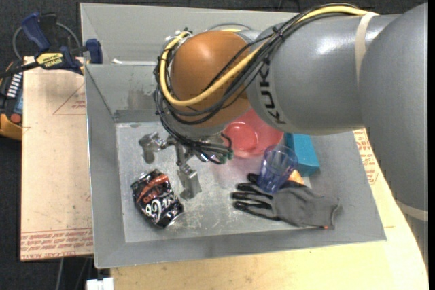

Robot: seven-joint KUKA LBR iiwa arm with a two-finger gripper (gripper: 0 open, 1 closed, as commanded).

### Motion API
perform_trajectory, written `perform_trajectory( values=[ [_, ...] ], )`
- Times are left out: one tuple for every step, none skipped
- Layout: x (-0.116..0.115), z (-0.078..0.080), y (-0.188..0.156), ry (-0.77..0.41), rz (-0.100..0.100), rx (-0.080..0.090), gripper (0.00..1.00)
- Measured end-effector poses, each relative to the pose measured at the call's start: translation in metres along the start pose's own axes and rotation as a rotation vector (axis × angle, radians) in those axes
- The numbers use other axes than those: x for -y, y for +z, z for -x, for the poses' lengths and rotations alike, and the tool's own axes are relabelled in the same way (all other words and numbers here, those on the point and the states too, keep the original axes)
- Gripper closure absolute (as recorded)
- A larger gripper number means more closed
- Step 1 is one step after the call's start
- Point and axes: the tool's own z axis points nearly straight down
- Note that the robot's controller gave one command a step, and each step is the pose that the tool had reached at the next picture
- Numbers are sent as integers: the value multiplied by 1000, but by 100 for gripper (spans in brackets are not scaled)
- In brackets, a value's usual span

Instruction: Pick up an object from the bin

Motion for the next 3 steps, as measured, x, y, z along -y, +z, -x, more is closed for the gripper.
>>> perform_trajectory(
  values=[
    [4,4,28,215,1,1,0],
    [-7,-13,79,19,-2,4,0],
    [-8,-6,76,21,-5,40,100]
  ],
)
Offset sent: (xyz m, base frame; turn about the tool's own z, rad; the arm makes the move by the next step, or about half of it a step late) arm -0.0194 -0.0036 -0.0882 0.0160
